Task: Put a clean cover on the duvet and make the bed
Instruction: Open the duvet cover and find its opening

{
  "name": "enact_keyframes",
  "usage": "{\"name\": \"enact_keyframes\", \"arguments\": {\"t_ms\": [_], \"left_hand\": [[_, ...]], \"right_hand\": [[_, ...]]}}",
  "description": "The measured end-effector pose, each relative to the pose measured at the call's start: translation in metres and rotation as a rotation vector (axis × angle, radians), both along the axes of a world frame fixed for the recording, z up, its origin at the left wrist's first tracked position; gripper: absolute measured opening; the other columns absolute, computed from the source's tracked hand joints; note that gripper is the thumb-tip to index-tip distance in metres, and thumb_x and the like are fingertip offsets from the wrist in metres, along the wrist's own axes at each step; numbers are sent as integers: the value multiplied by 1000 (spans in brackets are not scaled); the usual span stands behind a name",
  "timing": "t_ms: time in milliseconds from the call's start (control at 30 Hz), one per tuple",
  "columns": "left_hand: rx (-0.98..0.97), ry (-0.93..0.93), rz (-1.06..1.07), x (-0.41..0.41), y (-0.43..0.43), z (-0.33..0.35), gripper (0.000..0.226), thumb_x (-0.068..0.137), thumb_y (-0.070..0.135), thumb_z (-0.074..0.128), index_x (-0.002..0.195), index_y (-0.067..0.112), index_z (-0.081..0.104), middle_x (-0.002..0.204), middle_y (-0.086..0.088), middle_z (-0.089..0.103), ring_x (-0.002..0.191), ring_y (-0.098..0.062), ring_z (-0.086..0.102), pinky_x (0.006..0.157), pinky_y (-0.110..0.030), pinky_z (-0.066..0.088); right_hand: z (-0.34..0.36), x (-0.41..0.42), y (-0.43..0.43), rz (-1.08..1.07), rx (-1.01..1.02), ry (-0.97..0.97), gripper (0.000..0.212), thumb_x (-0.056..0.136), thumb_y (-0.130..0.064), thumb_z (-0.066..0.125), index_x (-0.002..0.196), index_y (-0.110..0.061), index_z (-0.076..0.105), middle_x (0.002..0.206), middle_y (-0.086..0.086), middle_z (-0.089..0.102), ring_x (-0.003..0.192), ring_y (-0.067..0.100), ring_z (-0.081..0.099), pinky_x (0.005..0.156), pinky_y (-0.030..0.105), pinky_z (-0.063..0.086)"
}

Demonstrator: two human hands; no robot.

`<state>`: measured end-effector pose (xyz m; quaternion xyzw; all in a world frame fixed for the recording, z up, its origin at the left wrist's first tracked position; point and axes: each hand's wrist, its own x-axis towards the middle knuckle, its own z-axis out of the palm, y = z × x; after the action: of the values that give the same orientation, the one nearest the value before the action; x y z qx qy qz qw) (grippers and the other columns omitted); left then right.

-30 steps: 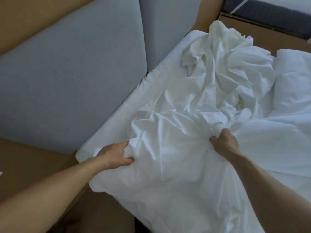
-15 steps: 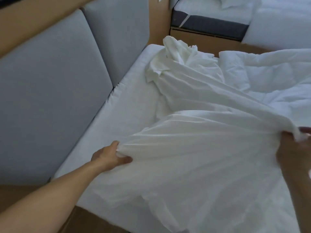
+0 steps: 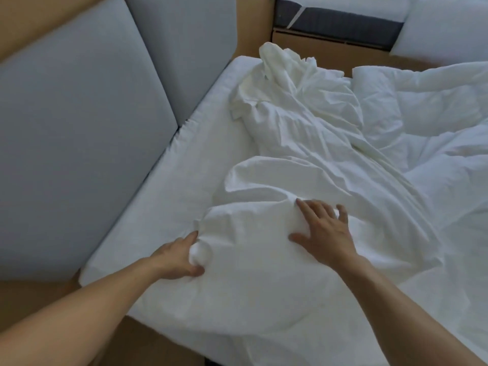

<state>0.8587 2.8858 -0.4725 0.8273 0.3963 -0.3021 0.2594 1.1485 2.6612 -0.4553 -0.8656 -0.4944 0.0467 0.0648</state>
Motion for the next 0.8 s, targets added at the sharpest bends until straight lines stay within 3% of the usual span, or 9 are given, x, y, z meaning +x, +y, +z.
{"name": "enact_keyframes", "arguments": {"t_ms": [33, 100, 200, 367, 467, 533, 600, 667, 800], "left_hand": [[-18, -8, 4, -1, 1, 1, 117, 63, 66, 71, 156, 38, 5, 147, 0, 45, 124, -27, 54, 94, -35, 47], [-48, -21, 16, -4, 0, 5, 120, 59, 69, 70, 155, 41, 4, 149, 2, 43, 125, -26, 53, 95, -35, 46], [-116, -50, 51, -5, -1, 11, 122, 58, 71, 72, 154, 45, 3, 148, 5, 42, 124, -23, 51, 100, -37, 46], [-339, -182, 162, 12, 1, 23, 122, 57, 78, 76, 155, 41, 13, 145, 10, 42, 125, -17, 48, 106, -35, 41], [-416, -259, 292, 30, -5, 38, 121, 56, 93, 59, 155, 37, 18, 144, 3, 44, 127, -20, 49, 100, -31, 38], [-378, -310, 351, 44, -10, 42, 93, 76, 88, 42, 153, 38, 25, 153, 3, 37, 137, -21, 40, 106, -35, 31], [-325, -371, 359, 57, -17, 49, 55, 97, 67, 33, 143, 36, 39, 150, 1, 42, 130, -21, 44, 105, -34, 32], [-342, -380, 333, 68, -26, 49, 62, 95, 68, 33, 143, 30, 42, 145, -2, 49, 126, -23, 49, 107, -38, 36], [-336, -279, 178, 76, -47, 41, 68, 100, 60, 35, 155, 21, 26, 155, -7, 38, 138, -26, 41, 112, -37, 32]], "right_hand": [[0, 0, 7, -2, 8, 21, 49, 86, -43, 71, 129, -20, 63, 122, 4, 63, 120, 31, 56, 105, 48, 29], [2, 5, 9, -16, 144, 4, 17, 87, -25, 74, 100, -15, 77, 87, 4, 67, 87, 32, 64, 78, 39, 48], [14, 17, -9, 34, 294, -81, 3, 82, -15, 80, 82, -12, 78, 66, 1, 60, 63, 28, 61, 54, 33, 50], [52, 30, -43, 21, 404, -128, 10, 81, -15, 79, 74, -8, 75, 61, 2, 59, 56, 27, 60, 53, 30, 49], [83, 34, -62, -34, 524, -171, 16, 85, -19, 71, 79, -4, 74, 67, 5, 62, 64, 27, 61, 61, 31, 48], [110, 31, -82, -81, 677, -196, 17, 88, -16, 66, 83, -1, 72, 73, 9, 62, 72, 23, 56, 69, 25, 44], [123, 18, -108, -145, 760, -218, 17, 89, -13, 64, 86, 3, 71, 76, 11, 61, 75, 21, 52, 73, 18, 41], [101, 3, -144, -171, 674, -202, 27, 93, -20, 59, 84, 3, 70, 76, 11, 60, 76, 22, 51, 73, 21, 41], [11, -15, -234, -298, 214, -21, 73, 103, -57, 25, 75, -7, 70, 74, 4, 57, 69, 32, 63, 61, 32, 48]]}}
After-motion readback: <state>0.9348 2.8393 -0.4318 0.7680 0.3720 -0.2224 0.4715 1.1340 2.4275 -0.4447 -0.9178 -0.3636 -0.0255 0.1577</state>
